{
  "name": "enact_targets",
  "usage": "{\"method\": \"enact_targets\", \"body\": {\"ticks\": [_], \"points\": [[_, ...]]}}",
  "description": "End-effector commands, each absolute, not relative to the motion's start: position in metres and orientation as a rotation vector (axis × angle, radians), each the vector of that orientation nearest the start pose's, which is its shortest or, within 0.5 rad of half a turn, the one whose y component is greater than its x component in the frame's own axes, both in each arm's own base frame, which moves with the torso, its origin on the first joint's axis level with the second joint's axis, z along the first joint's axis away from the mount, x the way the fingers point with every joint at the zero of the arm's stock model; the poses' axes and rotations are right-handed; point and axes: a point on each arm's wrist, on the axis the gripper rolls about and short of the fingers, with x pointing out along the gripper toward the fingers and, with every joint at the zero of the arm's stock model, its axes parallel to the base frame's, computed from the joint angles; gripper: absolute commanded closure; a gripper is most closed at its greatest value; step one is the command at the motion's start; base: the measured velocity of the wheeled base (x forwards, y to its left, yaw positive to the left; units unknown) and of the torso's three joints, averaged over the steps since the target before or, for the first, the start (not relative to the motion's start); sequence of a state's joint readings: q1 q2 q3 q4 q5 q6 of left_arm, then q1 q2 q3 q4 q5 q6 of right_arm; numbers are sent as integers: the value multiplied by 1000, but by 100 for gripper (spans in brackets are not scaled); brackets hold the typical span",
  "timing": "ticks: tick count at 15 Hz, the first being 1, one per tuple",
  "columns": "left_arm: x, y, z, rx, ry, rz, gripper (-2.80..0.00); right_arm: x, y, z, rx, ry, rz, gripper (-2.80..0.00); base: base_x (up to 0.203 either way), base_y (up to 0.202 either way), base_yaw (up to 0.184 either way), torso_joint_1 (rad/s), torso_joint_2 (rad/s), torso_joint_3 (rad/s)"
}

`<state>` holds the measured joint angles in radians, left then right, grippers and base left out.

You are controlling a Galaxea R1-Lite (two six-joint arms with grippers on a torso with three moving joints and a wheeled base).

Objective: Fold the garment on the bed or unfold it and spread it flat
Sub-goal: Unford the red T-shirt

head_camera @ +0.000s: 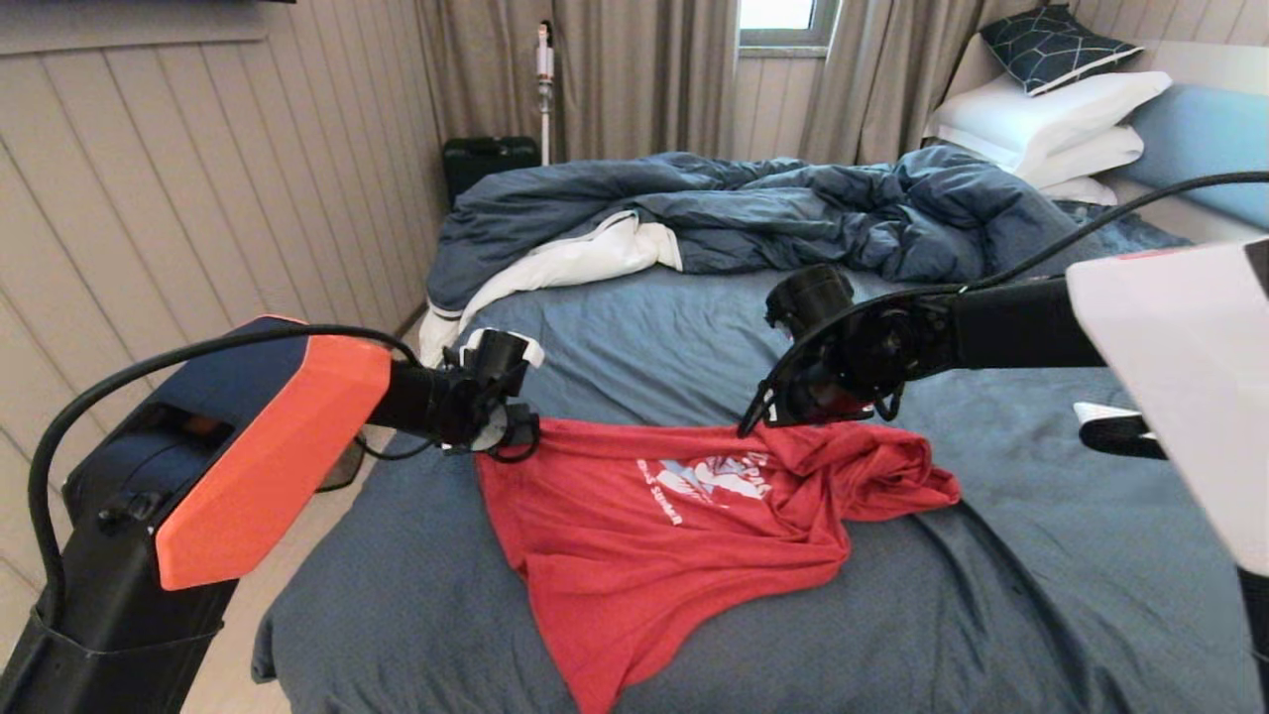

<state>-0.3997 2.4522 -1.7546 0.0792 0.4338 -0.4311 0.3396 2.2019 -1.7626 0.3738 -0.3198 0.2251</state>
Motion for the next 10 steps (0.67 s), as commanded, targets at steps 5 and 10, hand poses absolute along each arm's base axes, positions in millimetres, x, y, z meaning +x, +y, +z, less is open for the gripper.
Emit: {"method": "enact_targets", "body": {"ticks": [5, 10], "points": [[466, -162, 66, -119, 680, 229, -280, 446, 129, 130, -62, 797, -105, 0, 0, 0, 0, 0, 0, 0], [465, -163, 64, -116, 686, 230, -280, 457, 131, 126, -66, 775, -102, -280, 0, 0, 0, 0, 0, 0]]}}
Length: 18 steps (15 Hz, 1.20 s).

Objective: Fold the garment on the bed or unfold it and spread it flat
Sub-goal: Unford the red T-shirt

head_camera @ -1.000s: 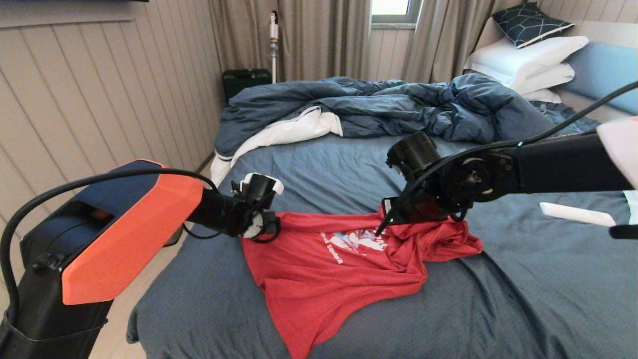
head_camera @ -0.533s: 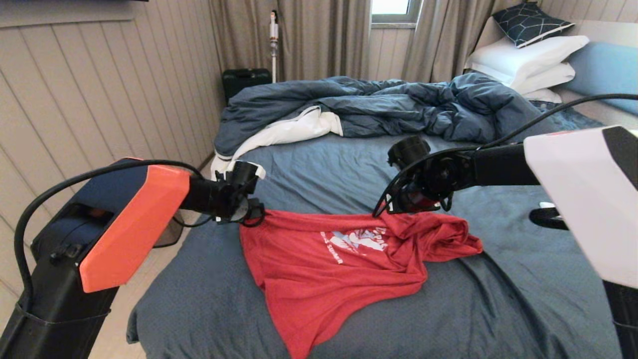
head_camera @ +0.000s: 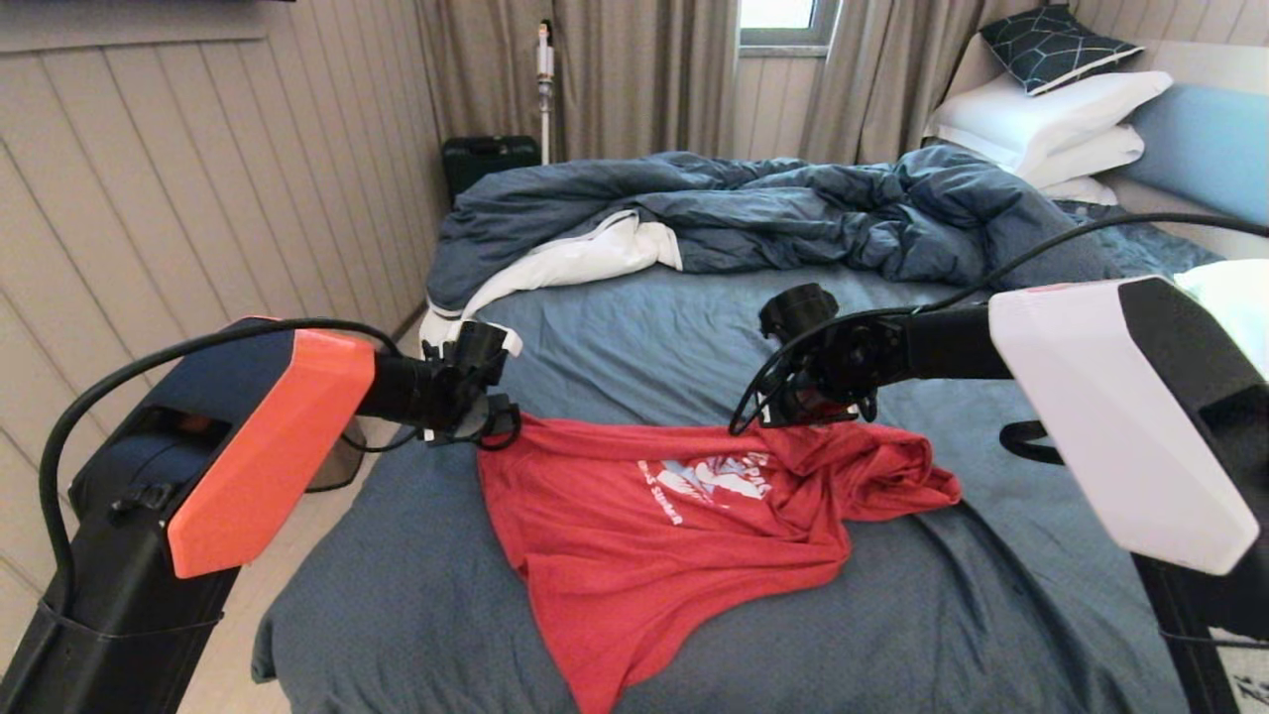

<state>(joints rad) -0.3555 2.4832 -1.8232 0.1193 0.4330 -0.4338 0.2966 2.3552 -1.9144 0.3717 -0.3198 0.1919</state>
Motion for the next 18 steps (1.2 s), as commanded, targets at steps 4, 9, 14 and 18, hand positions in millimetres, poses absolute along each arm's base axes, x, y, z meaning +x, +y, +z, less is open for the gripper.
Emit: {"method": "enact_targets", "body": {"ticks": [4, 9, 14, 18], "points": [[465, -163, 64, -115, 688, 229, -280, 464, 136, 116, -72, 768, -90, -280, 0, 0, 0, 0, 0, 0], [464, -166, 60, -109, 697, 226, -280, 469, 138, 106, -72, 761, -84, 0, 0, 0, 0, 0, 0, 0], [463, -168, 58, -106, 700, 224, -280, 469, 138, 114, -64, 728, -84, 0, 0, 0, 0, 0, 0, 0], [461, -171, 56, -103, 708, 220, -280, 476, 137, 122, -32, 634, -90, 0, 0, 0, 0, 0, 0, 0]]}}
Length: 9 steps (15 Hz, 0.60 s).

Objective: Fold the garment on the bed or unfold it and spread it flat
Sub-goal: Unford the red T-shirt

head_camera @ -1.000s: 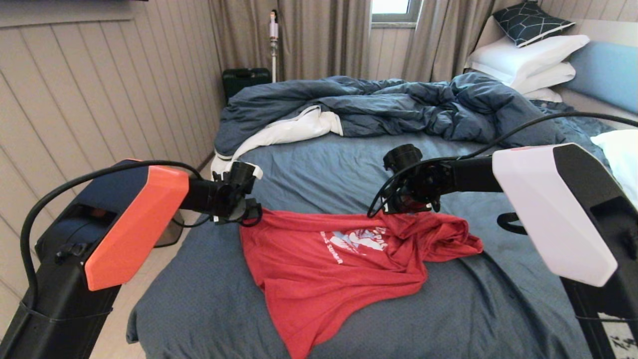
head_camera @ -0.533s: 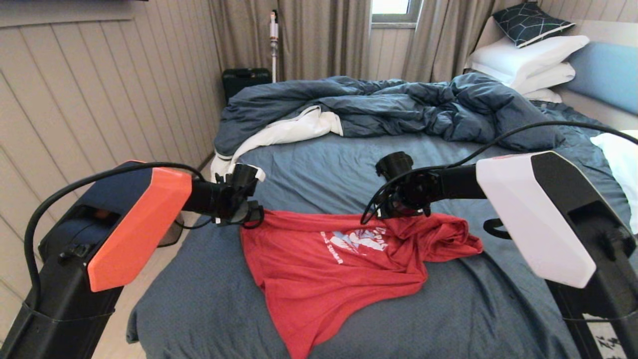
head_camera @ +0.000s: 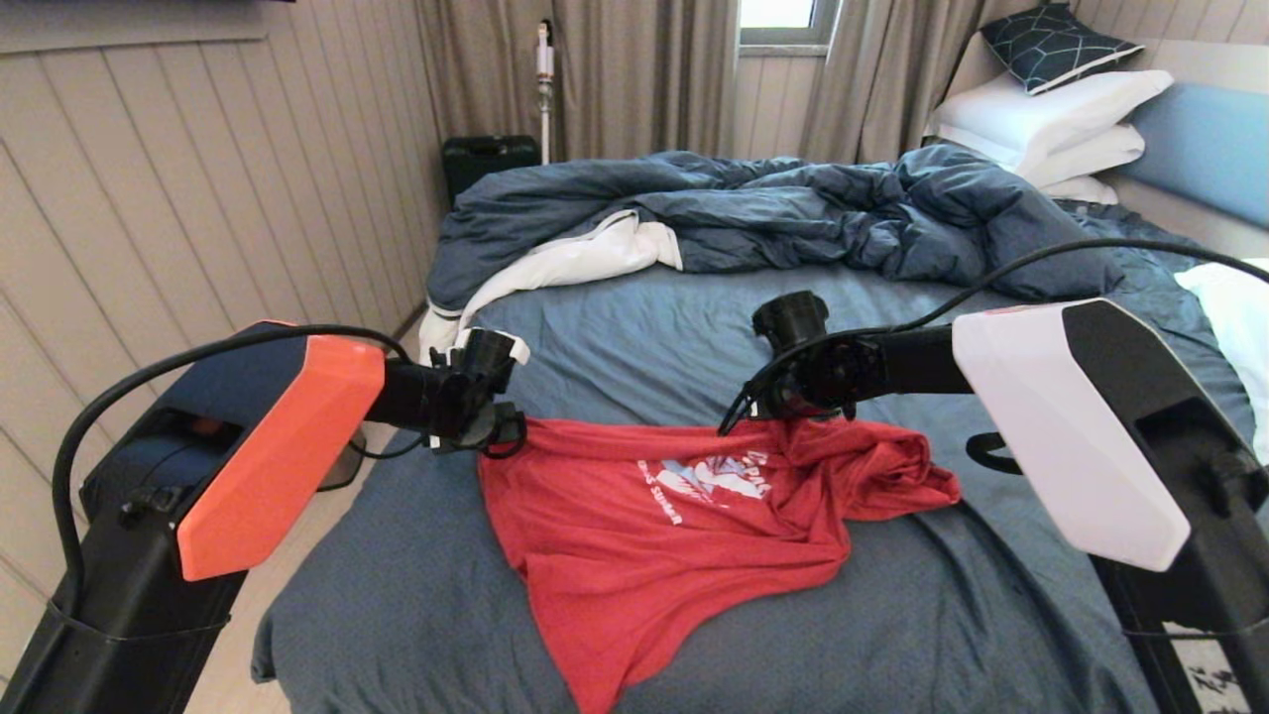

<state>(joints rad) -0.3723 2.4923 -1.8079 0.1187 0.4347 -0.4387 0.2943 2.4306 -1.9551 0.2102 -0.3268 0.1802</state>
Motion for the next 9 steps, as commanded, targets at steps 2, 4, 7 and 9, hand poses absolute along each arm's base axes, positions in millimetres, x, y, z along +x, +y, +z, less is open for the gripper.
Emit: {"method": "enact_targets", "body": {"ticks": [2, 4, 7, 9], "points": [[461, -171, 55, -103, 709, 221, -280, 479, 133, 126, -19, 602, -108, 0, 0, 0, 0, 0, 0, 0], [461, -172, 53, -105, 710, 224, -280, 486, 127, 132, -3, 509, -153, 0, 0, 0, 0, 0, 0, 0], [461, -173, 53, -108, 703, 224, -280, 496, 107, 135, 16, 434, -242, 0, 0, 0, 0, 0, 0, 0], [461, -173, 53, -110, 703, 224, -280, 503, 89, 136, 30, 387, -305, 0, 0, 0, 0, 0, 0, 0]]}}
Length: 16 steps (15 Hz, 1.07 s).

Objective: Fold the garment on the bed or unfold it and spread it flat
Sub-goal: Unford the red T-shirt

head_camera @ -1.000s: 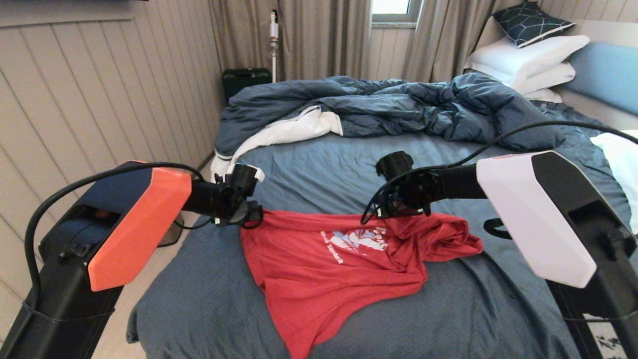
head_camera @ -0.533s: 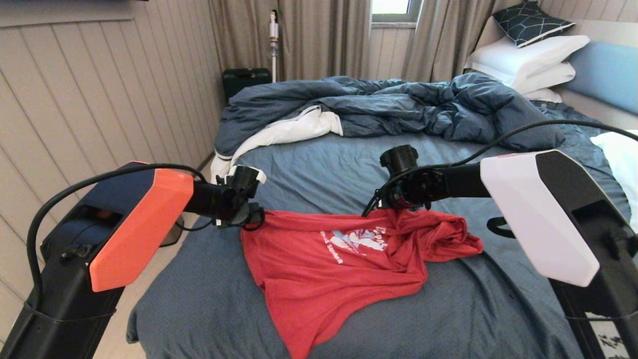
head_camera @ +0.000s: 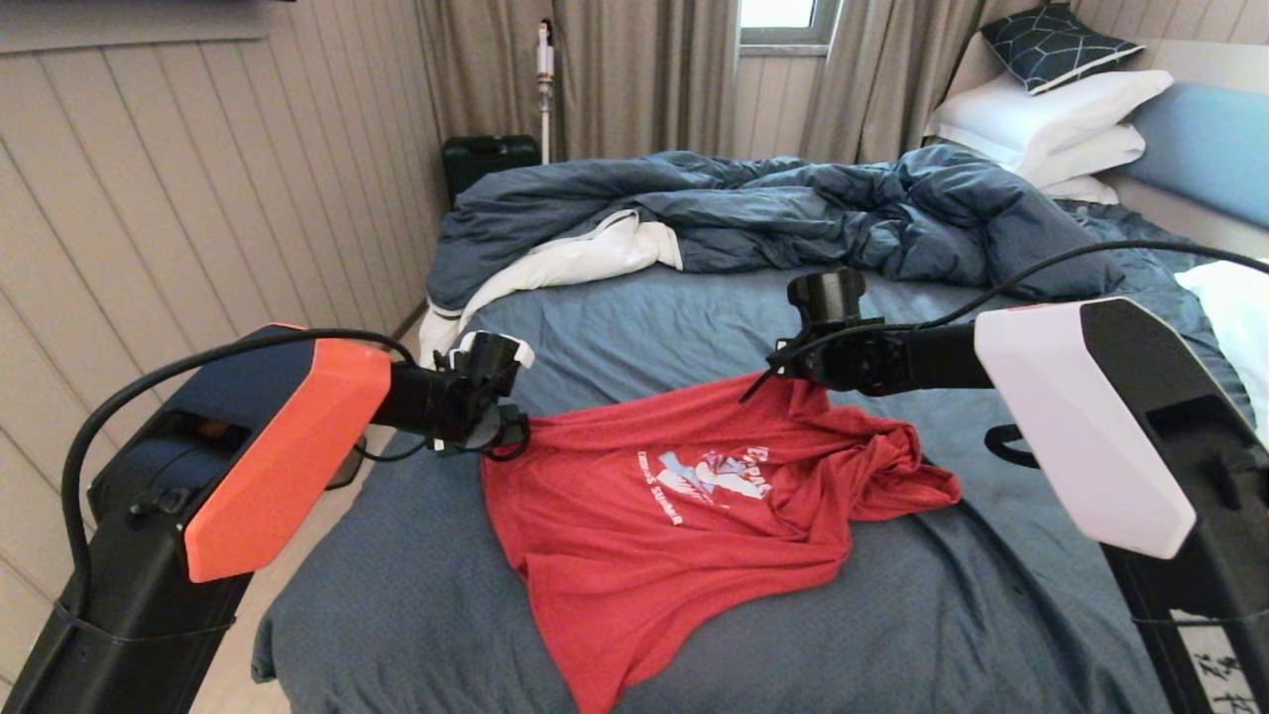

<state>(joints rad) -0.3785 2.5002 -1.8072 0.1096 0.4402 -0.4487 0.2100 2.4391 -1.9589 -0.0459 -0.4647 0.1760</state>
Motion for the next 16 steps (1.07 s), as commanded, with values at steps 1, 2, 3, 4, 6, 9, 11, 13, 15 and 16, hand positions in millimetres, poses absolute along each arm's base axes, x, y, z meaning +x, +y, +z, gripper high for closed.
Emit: {"method": "enact_targets", "body": {"ticks": [1, 2, 3, 4, 6, 9, 11, 13, 15, 16], "points": [[461, -173, 53, -111, 702, 224, -280, 505, 79, 136, 34, 382, -329, 0, 0, 0, 0, 0, 0, 0], [461, -173, 54, -111, 700, 223, -280, 506, 69, 137, 34, 378, -346, 0, 0, 0, 0, 0, 0, 0], [462, -173, 53, -112, 700, 225, -280, 508, 66, 134, 32, 378, -352, 0, 0, 0, 0, 0, 0, 0], [462, -173, 53, -112, 699, 223, -280, 511, 62, 129, 25, 376, -357, 0, 0, 0, 0, 0, 0, 0], [462, -173, 53, -112, 699, 223, -280, 513, 63, 123, 9, 382, -351, 0, 0, 0, 0, 0, 0, 0], [462, -173, 54, -113, 698, 224, -280, 513, 65, 124, 13, 370, -347, -280, 0, 0, 0, 0, 0, 0], [462, -173, 52, -111, 700, 226, -280, 513, 67, 128, -5, 356, -335, -280, 0, 0, 0, 0, 0, 0], [462, -173, 53, -112, 699, 225, -280, 512, 66, 131, -9, 353, -333, -280, 0, 0, 0, 0, 0, 0], [462, -173, 54, -113, 697, 226, -280, 511, 65, 132, -7, 354, -334, -280, 0, 0, 0, 0, 0, 0], [462, -173, 55, -113, 694, 224, -280, 507, 65, 141, 2, 348, -336, -280, 0, 0, 0, 0, 0, 0]]}}
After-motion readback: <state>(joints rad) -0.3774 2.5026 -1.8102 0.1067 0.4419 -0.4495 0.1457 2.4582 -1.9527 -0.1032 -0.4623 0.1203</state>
